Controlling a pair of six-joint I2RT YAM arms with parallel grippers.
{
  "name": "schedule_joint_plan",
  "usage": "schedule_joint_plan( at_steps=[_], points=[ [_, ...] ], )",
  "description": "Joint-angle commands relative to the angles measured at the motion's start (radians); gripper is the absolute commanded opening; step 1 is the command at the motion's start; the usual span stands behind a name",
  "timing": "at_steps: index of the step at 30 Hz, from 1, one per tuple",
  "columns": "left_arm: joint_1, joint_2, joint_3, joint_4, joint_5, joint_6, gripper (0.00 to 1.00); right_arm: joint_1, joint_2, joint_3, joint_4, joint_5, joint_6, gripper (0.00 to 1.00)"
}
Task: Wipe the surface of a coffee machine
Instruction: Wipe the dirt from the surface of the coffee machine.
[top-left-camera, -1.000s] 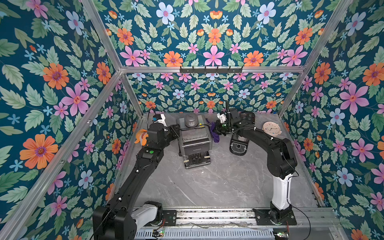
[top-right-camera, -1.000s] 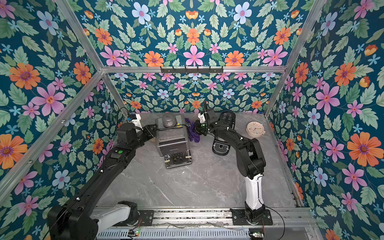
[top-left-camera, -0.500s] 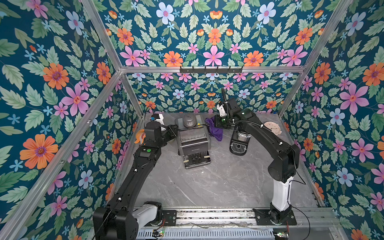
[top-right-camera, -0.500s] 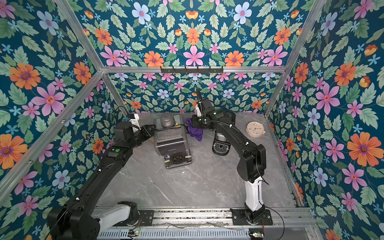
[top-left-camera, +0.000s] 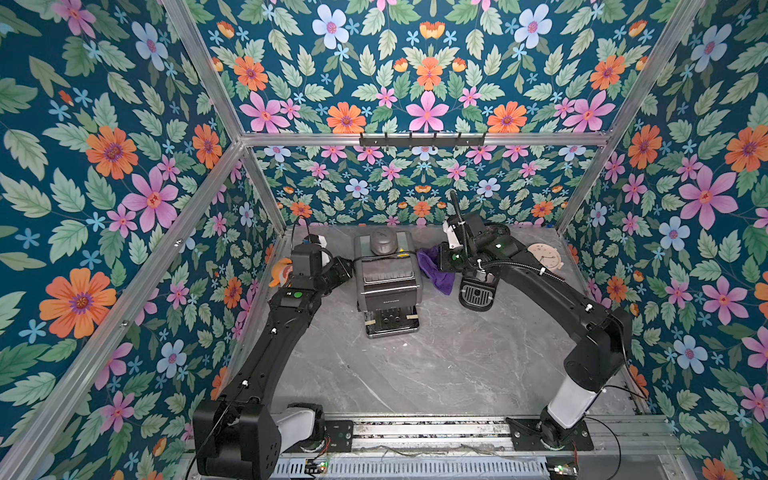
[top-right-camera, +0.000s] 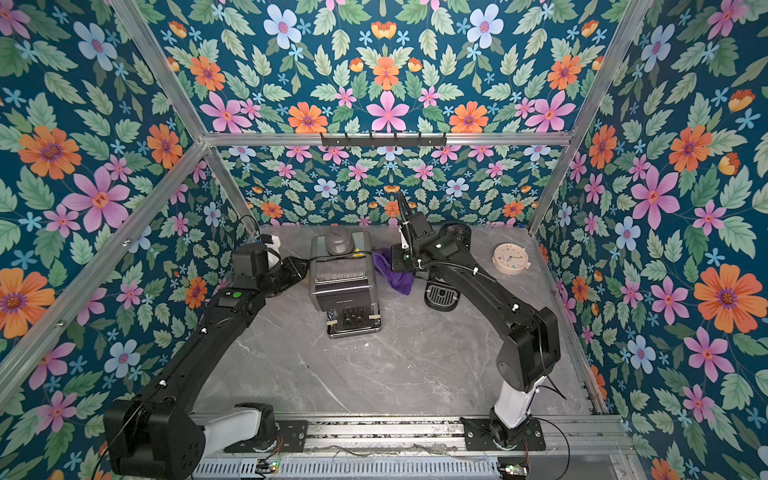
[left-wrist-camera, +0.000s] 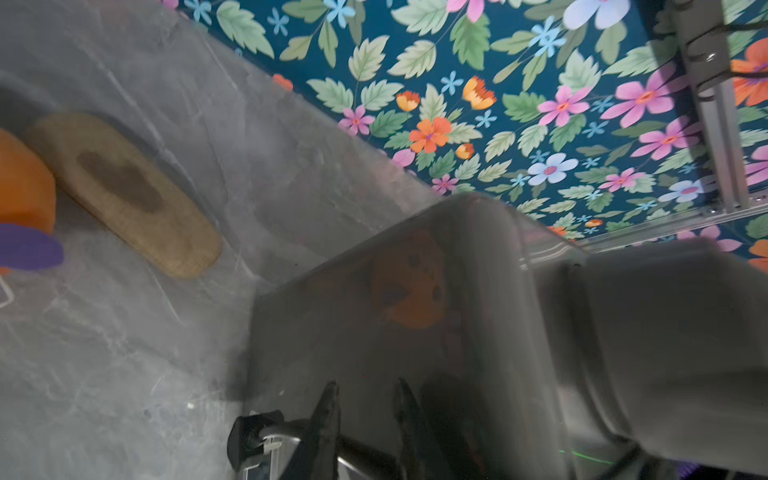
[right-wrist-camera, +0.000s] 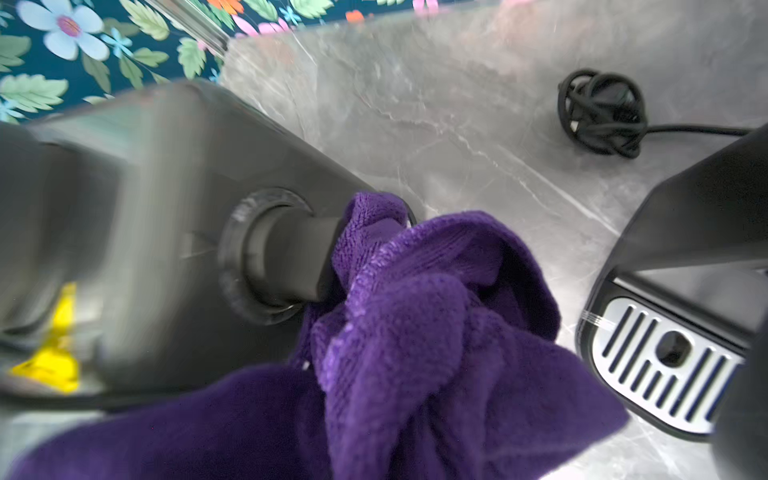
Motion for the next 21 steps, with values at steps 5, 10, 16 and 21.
schedule_joint_plan(
  at_steps=[5,10,16,21],
  points=[
    [-0.003,0.008,0.002,-0.04,0.06,0.01,0.25,0.001,-0.052,-0.142,0.058,0.033,0.01,0.0],
    [-0.003,0.02,0.015,-0.046,0.071,0.01,0.25,0.001,-0.031,-0.213,0.176,-0.007,0.035,0.0],
    [-0.003,0.033,0.026,-0.047,0.09,0.001,0.25,0.001,0.014,-0.232,0.352,-0.054,0.051,0.0],
    [-0.003,0.045,0.045,-0.053,0.103,0.004,0.26,0.001,0.069,-0.236,0.471,-0.079,0.048,0.0]
  ],
)
